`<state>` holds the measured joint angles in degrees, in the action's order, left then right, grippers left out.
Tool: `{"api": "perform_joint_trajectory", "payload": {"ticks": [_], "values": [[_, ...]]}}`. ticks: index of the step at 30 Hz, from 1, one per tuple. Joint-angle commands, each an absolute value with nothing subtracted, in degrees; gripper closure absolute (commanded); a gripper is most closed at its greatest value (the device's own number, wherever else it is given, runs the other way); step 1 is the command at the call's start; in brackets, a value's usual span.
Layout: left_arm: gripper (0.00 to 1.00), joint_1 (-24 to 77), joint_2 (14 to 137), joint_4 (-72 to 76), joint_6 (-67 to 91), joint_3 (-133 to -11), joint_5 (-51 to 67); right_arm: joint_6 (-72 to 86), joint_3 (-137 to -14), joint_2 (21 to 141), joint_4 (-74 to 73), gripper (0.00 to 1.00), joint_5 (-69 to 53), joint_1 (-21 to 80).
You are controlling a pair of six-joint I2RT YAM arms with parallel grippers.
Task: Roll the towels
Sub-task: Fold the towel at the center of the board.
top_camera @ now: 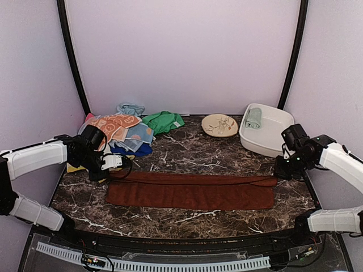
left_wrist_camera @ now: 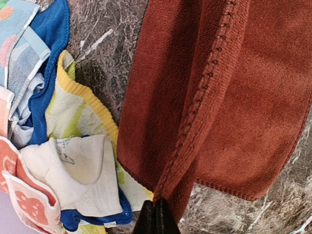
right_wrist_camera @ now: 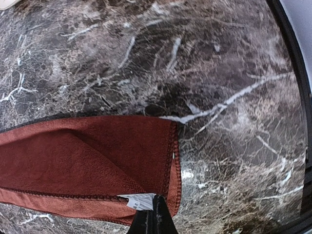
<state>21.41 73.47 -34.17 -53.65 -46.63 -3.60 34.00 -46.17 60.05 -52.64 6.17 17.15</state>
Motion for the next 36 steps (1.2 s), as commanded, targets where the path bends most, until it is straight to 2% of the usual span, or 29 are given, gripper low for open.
{"api": "perform_joint_trajectory", "payload": {"ticks": [1,13,23,36], "values": [[1.00,22.5,70.2,-37.7,-52.0,-43.7,-1.6,37.9,-43.3,57.2,-51.2,1.00,6.6,17.0],[1.00,23.7,68.1,-39.3,-51.2,-42.9,-1.3,39.5,-38.9,53.1,-51.1,1.00,6.6,18.3],[1.00,25.5,66.1,-41.7,-51.0,-40.8,-0.2,44.8,-39.7,59.4,-54.6,1.00,13.6,29.0],[1.00,29.3,67.7,-40.1,-50.9,-36.5,-2.5,49.3,-39.4,57.4,-56.5,1.00,16.3,29.7]]}}
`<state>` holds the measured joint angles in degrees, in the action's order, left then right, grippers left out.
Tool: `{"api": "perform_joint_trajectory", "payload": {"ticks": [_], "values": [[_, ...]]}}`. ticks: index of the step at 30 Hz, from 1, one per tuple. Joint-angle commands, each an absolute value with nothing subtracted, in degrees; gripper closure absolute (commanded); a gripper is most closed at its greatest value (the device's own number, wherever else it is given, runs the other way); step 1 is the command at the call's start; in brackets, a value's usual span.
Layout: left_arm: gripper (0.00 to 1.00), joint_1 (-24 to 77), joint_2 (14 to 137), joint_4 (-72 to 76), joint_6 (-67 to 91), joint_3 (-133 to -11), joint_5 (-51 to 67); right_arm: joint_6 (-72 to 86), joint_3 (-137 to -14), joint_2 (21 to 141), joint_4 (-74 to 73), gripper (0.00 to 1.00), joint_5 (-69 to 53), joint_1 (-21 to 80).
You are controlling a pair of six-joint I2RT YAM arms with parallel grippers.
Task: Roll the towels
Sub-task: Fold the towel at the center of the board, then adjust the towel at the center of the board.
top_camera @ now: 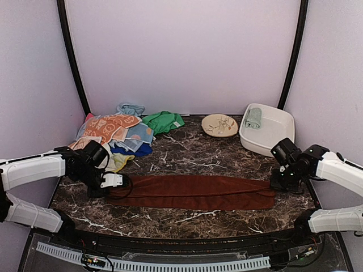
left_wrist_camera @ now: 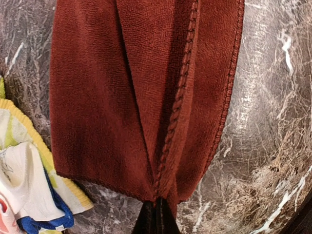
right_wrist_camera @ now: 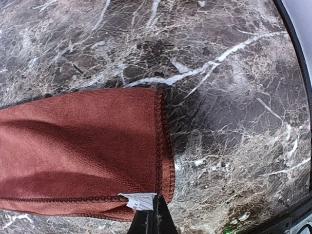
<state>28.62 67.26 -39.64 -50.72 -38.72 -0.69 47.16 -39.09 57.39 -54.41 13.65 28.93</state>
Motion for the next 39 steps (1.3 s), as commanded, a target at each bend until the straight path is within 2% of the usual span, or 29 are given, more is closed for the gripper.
{"api": "perform_joint_trajectory", "payload": {"ticks": [1,6,7,9,10,13,14,16,19,25,30,36,39], "values": [[1.00,29.4,67.7,-39.6,-51.1,-36.1,-3.0,49.6,-39.3,57.4,-56.5,1.00,16.6,29.8],[0.96,29.4,67.9,-38.7,-52.0,-34.5,-4.7,52.2,-38.7,56.7,-56.7,0.98,18.5,31.2],[0.94,29.4,67.9,-38.3,-52.1,-34.1,-5.2,52.5,-38.7,56.2,-56.8,0.95,18.5,31.3],[0.88,29.4,67.8,-37.8,-52.4,-33.6,-5.9,52.7,-38.7,55.3,-56.9,0.83,18.4,31.4],[0.84,29.4,67.7,-37.7,-52.4,-33.4,-6.0,52.8,-38.7,55.1,-56.9,0.77,18.0,31.6],[0.59,29.4,67.0,-38.7,-52.1,-34.2,-5.5,52.9,-38.7,54.5,-57.8,0.72,17.0,32.3],[0.57,29.4,66.4,-39.6,-52.1,-34.7,-5.0,53.2,-39.0,53.7,-58.2,0.67,16.9,32.4],[0.51,29.4,65.4,-41.5,-51.8,-36.8,-3.9,53.6,-40.2,51.1,-58.9,0.65,17.3,32.4],[0.49,29.4,64.6,-45.6,-51.5,-40.6,-1.8,53.2,-43.2,49.3,-58.6,0.63,17.9,32.3],[0.48,29.4,64.1,-52.0,-51.6,-47.8,1.7,48.7,-48.0,56.0,-54.2,0.63,15.9,32.3],[0.54,29.4,67.9,-45.1,-49.8,-46.9,1.7,48.3,-44.1,62.7,-46.3,0.67,10.9,32.3],[0.58,29.4,71.4,-37.2,-47.7,-42.4,0.6,52.7,-35.1,55.4,-44.7,0.65,11.9,32.1],[0.62,29.4,72.9,-30.8,-47.8,-39.4,-3.0,52.6,-34.5,56.7,-42.5,0.64,11.3,31.1]]}}
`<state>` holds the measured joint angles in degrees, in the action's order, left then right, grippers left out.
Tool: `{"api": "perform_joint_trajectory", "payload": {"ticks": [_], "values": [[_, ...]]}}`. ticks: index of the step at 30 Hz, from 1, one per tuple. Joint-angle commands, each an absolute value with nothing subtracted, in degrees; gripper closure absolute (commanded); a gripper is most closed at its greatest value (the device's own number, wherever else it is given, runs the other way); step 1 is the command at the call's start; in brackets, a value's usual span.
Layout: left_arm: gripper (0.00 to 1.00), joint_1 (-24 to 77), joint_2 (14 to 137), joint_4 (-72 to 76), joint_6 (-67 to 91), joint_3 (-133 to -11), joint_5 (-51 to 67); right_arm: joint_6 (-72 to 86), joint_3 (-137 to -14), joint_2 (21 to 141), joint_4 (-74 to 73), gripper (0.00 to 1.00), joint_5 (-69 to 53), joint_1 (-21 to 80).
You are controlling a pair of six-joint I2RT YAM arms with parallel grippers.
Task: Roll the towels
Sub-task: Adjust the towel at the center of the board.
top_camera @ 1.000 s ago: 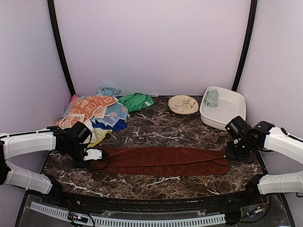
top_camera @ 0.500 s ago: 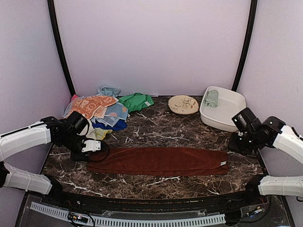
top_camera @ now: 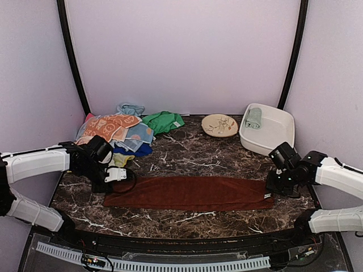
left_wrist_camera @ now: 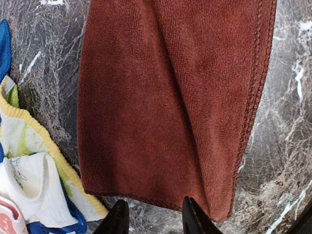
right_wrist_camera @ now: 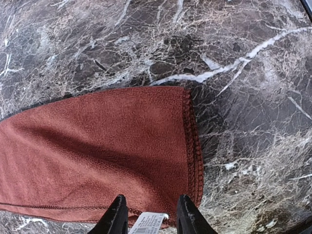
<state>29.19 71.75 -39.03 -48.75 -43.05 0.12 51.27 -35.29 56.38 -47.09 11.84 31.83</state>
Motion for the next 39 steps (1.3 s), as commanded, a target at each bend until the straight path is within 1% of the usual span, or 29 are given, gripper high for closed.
{"api": "perform_joint_trajectory", "payload": {"ticks": [1,4,7,10,18,20,28,29,32,35,39], "values": [[0.63,29.4,73.7,-29.4,-47.8,-38.6,-4.0,52.1,-35.0,57.8,-41.5,0.64,11.0,30.5],[0.66,29.3,76.2,-27.1,-48.8,-35.9,-6.4,48.1,-36.2,61.3,-38.8,0.65,8.7,26.3],[0.67,28.8,76.0,-24.7,-51.0,-31.9,-8.5,44.9,-35.7,63.7,-34.7,0.66,5.2,21.0],[0.67,27.1,75.0,-23.9,-53.3,-29.0,-9.3,42.5,-35.1,67.4,-31.9,0.67,3.4,17.7],[0.69,22.1,75.1,-21.5,-56.0,-27.8,-10.8,38.1,-34.9,77.6,-23.9,0.70,-1.2,13.7],[0.69,21.7,75.4,-21.4,-55.8,-28.2,-11.1,37.3,-35.7,80.1,-22.5,0.74,-1.4,12.6],[0.69,20.9,73.5,-25.1,-56.0,-28.9,-11.1,32.8,-46.4,88.6,-23.0,0.78,-1.3,11.4],[0.69,20.9,72.9,-25.8,-55.8,-29.1,-10.8,32.5,-47.5,88.8,-23.9,0.77,-0.9,11.4],[0.68,20.9,71.3,-27.9,-54.7,-30.4,-9.6,32.9,-47.8,85.1,-27.5,0.67,1.2,11.4],[0.66,20.9,70.9,-31.4,-52.3,-34.6,-6.1,33.5,-45.7,77.6,-31.4,0.64,2.1,11.8],[0.66,20.9,71.4,-34.7,-50.4,-39.3,-2.6,36.8,-40.3,66.1,-35.7,0.64,1.6,13.6]]}}
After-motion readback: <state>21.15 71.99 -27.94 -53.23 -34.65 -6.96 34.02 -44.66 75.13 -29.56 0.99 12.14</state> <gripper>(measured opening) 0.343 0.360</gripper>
